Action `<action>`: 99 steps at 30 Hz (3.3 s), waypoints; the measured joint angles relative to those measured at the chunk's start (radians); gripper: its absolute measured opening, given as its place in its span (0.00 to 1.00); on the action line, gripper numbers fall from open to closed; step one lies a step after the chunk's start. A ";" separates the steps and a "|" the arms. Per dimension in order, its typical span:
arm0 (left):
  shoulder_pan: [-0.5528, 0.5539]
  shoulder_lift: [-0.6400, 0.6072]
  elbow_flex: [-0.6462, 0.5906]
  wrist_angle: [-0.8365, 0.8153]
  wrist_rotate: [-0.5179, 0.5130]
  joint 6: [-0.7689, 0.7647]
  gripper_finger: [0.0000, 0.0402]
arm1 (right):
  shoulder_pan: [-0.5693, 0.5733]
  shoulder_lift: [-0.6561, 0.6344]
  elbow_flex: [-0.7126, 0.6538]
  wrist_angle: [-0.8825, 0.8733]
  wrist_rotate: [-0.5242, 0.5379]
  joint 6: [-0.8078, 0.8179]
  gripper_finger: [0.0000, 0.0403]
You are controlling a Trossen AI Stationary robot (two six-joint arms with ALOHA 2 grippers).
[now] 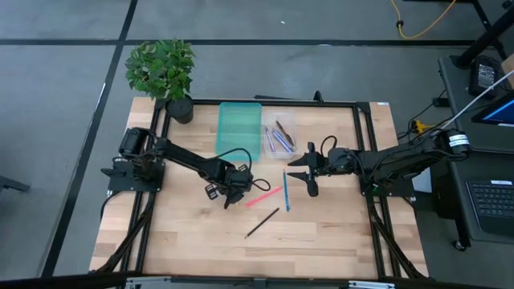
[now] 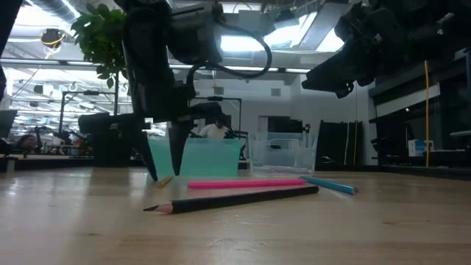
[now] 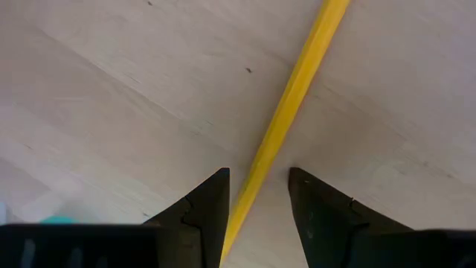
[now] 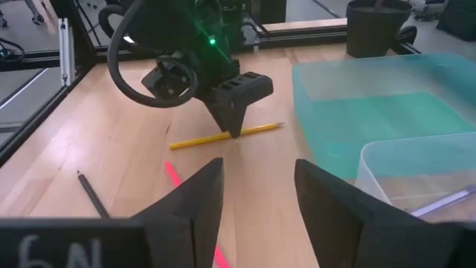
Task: Sort pens & pencils
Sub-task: Put the yellow pencil into the blue bin
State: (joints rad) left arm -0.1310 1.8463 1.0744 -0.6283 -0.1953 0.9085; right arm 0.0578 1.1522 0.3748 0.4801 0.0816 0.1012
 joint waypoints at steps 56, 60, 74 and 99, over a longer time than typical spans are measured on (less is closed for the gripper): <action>0.009 -0.070 -0.012 0.034 0.213 -0.512 0.03 | 0.021 0.000 0.000 0.054 -0.050 -0.015 0.41; 0.013 -0.094 -0.011 0.034 0.215 -0.537 0.03 | 0.021 0.000 0.000 0.054 -0.050 -0.020 0.41; 0.030 -0.313 -0.030 0.016 0.198 -0.648 0.03 | 0.021 0.000 0.000 0.052 -0.049 -0.027 0.41; 0.057 -0.665 -0.689 1.116 0.187 -0.723 0.03 | 0.034 0.000 0.000 0.063 -0.047 -0.034 0.41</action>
State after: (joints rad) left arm -0.0742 1.1812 0.3855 0.4874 -0.0086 0.1857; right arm 0.0917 1.1522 0.3752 0.5426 0.0349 0.0677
